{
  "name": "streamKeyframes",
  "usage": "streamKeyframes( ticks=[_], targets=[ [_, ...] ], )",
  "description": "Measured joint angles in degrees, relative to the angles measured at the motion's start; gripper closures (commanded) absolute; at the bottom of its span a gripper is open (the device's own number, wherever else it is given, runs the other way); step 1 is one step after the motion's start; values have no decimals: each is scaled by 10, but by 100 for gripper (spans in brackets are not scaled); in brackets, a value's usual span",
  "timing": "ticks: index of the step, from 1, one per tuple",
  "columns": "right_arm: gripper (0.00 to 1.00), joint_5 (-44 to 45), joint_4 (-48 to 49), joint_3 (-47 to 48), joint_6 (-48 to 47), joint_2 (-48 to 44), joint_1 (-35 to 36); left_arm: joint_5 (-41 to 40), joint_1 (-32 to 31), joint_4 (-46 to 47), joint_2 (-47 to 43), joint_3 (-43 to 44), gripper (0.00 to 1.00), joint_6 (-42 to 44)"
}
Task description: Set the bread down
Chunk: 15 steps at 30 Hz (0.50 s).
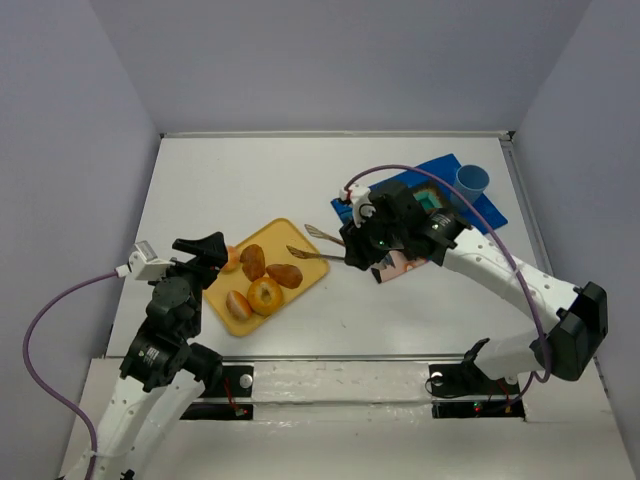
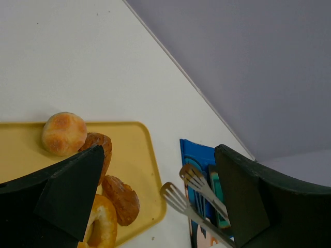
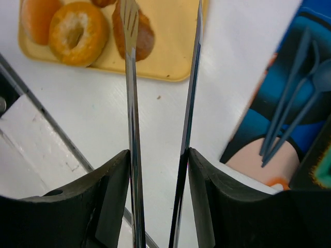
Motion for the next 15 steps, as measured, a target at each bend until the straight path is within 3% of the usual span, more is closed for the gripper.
streamKeyframes(
  ticks=[6,15],
  targets=[
    [47,-23,-5,0,-51,40,63,0,0,0,0,0,1,0],
    [46,-11,-17,0,-83,65,89,0,0,0,0,0,1,0]
  ],
)
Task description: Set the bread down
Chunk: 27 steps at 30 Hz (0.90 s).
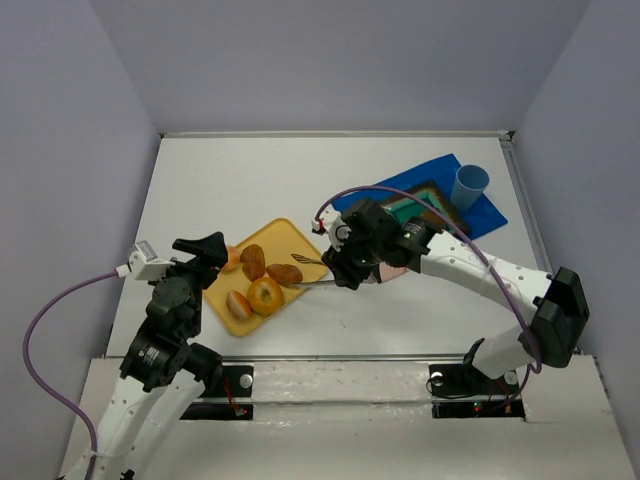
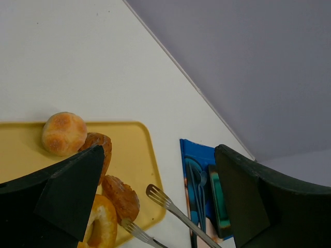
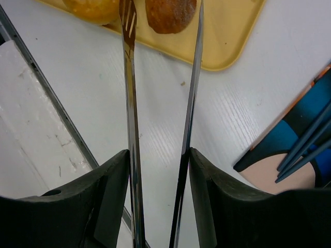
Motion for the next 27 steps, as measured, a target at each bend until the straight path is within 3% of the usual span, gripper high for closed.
streamKeyframes(
  ticks=[6,16,22,27],
  targets=[
    [46,13,0,1,-5,28,1,0,0,0,0,0,1,0],
    [80,31,4,18,-5,76,8,0,0,0,0,0,1,0],
    [82,71,8,21,26,68,8,0,0,0,0,0,1,0],
    [83,154,12,21,98,27,8,0,0,0,0,0,1,0]
  ],
)
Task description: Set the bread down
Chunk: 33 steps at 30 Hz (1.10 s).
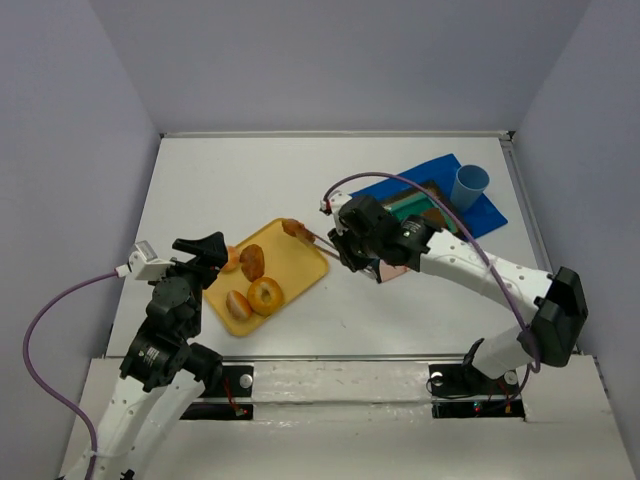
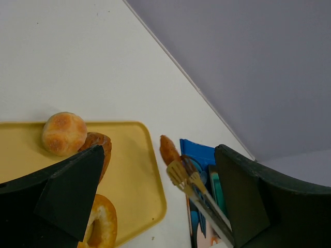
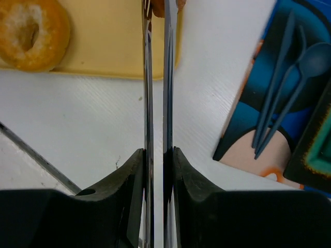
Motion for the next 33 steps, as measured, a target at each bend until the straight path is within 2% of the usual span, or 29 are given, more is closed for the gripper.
streamKeyframes(
  ticks=[6,14,18,26,30,33],
  targets=[
    [80,121,-1,-1,97,-75,-12,0,0,0,0,-4,1,0],
    [75,207,-38,-56,213,-136,-126,0,0,0,4,-7,1,0],
    [71,214,-61,-87,236,-135,-147,0,0,0,4,-7,1,0],
    [52,220,-70,-93,256,-114,-154,0,0,0,4,-7,1,0],
    [50,221,-73,-94,261,-114,-154,0,0,0,4,-7,1,0],
    [55,222,-76,-94,263,-117,-154,1,0,0,4,-7,1,0]
  ],
)
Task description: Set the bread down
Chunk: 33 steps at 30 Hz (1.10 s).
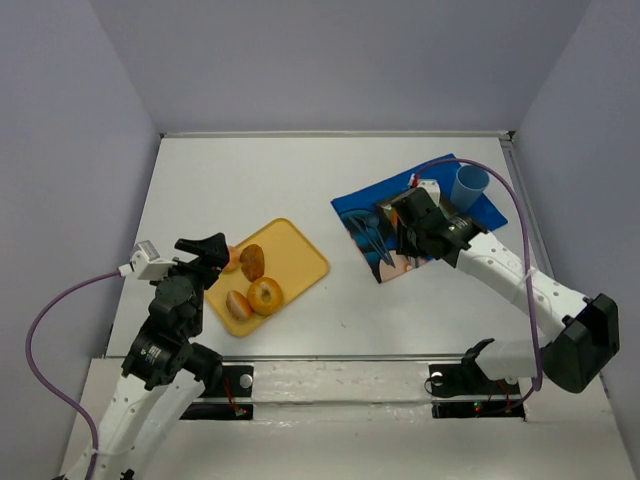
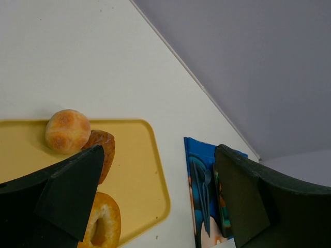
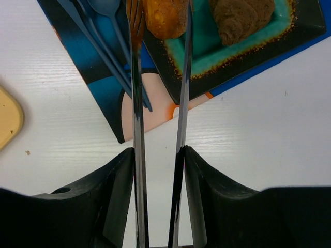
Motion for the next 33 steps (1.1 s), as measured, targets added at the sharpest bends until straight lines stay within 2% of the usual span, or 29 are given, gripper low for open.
streamKeyframes(
  ticks=[2,9,16,22,27,33],
  targets=[
    [58,0,-1,0,0,-4,0,0,0,0,0,0,1,0],
    [59,-16,8,27,-27,-19,0,0,0,0,-1,0,1,0],
    [59,-81,90,60,-82,-4,0,-5,0,-3,-1,0,1,-1],
    [59,-176,209,97,-141,93,0,-9,0,-4,-1,0,1,-2],
    [59,-230,282,170,-175,247,0,-19,0,-12,-1,0,1,-7],
    [58,-265,304,197,-183,326,0,-27,0,-17,2,0,1,-7]
  ],
)
